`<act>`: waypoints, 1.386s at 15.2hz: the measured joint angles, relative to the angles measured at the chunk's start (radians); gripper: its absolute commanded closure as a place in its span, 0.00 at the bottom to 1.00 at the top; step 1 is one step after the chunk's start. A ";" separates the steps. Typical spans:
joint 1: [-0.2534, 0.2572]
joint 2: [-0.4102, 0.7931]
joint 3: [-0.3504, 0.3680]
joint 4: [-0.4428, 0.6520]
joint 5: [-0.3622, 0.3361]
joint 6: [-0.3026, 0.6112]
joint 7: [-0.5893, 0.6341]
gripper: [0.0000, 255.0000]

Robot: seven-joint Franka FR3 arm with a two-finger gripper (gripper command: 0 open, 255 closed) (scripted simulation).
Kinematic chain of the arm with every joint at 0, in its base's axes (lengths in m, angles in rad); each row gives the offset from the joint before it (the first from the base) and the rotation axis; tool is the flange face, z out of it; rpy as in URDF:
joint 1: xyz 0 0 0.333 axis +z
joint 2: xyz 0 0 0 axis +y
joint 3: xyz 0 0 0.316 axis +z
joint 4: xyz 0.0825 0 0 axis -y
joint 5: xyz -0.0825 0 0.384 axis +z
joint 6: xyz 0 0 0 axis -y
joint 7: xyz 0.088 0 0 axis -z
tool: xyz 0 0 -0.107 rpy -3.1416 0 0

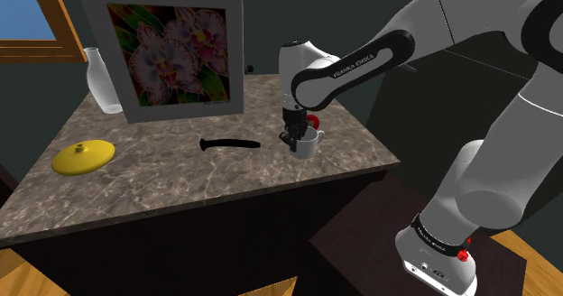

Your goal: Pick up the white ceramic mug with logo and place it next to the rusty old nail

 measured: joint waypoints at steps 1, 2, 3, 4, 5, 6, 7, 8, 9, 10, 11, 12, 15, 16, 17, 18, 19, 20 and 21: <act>0.000 0.001 0.000 -0.001 0.000 0.002 0.001 1.00; 0.000 0.002 0.000 -0.001 0.000 0.003 0.001 1.00; 0.000 0.002 0.000 -0.002 0.000 0.004 0.001 1.00; 0.000 0.002 0.000 -0.002 0.000 0.004 0.001 1.00; 0.000 0.002 0.000 -0.002 0.000 0.005 0.001 1.00; 0.000 0.002 0.000 -0.002 0.000 0.005 0.001 0.00; 0.000 0.002 0.000 -0.002 0.000 0.005 0.001 0.00; 0.000 0.002 0.000 -0.002 0.000 0.005 0.001 0.00; 0.000 0.002 0.000 -0.002 0.000 0.005 0.001 0.00; 0.000 0.002 0.000 -0.002 0.000 0.005 0.001 0.00; 0.000 0.002 0.000 -0.002 0.000 0.005 0.001 0.00; 0.000 0.002 0.000 -0.002 0.000 0.005 0.001 0.00; 0.003 -0.025 0.003 0.040 0.006 -0.062 -0.001 0.00; 0.003 -0.028 0.003 0.062 0.007 -0.087 -0.003 0.00; 0.003 -0.039 0.002 0.067 0.009 -0.104 -0.005 0.00; 0.003 -0.043 0.003 0.072 0.010 -0.114 -0.006 0.00; 0.003 -0.046 0.003 0.076 0.010 -0.120 -0.006 0.00; 0.003 -0.047 0.003 0.077 0.010 -0.122 -0.006 0.00; 0.004 -0.048 0.003 0.077 0.010 -0.124 -0.006 0.00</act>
